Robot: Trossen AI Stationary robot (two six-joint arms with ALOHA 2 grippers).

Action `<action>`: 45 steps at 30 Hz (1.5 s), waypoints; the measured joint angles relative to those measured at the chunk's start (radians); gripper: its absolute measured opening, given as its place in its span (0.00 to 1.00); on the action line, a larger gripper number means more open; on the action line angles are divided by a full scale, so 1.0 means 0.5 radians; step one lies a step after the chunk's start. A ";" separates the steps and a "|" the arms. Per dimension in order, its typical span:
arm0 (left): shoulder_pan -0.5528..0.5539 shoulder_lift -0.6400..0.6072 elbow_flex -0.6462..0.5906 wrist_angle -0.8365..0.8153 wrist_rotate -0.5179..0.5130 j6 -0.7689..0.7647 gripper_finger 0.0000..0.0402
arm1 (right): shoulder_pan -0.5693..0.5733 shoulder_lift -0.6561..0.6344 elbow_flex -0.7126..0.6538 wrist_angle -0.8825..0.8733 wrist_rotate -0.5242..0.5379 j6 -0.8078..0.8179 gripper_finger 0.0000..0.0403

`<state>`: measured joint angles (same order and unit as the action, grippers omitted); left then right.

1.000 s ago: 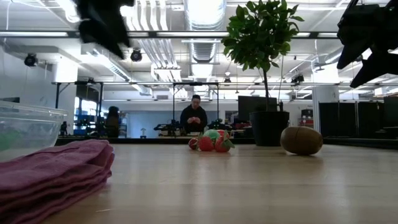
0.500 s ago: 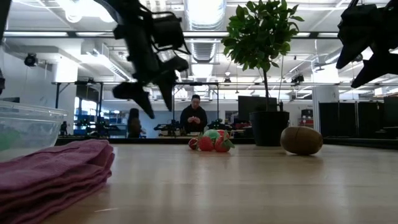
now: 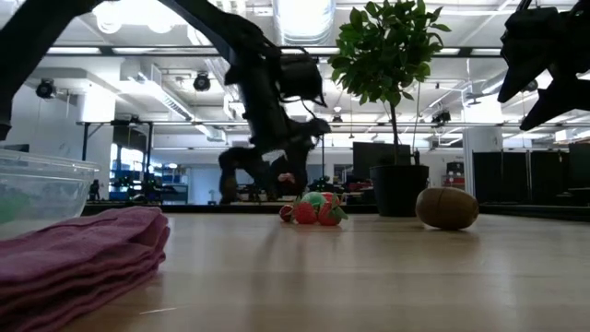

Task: Pick and placing Produce into tupperware
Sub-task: Put the red cherry into the transparent container

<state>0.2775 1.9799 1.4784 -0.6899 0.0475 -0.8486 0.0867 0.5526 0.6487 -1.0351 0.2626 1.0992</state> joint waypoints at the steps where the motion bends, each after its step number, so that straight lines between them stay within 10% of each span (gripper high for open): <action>1: -0.001 0.031 0.022 -0.001 -0.001 0.001 0.55 | 0.000 0.000 0.000 0.000 0.000 0.000 0.81; 20: -0.016 0.097 0.009 0.012 -0.123 0.037 0.33 | -0.001 0.000 -0.001 -0.001 0.006 -0.021 0.81; 45: -0.013 0.093 -0.024 0.122 -0.242 0.041 0.39 | 0.000 0.000 -0.002 0.000 0.006 -0.015 0.81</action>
<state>0.2710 2.0266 1.4662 -0.6289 -0.0737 -0.8280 0.0866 0.5526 0.6476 -1.0351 0.2656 1.0916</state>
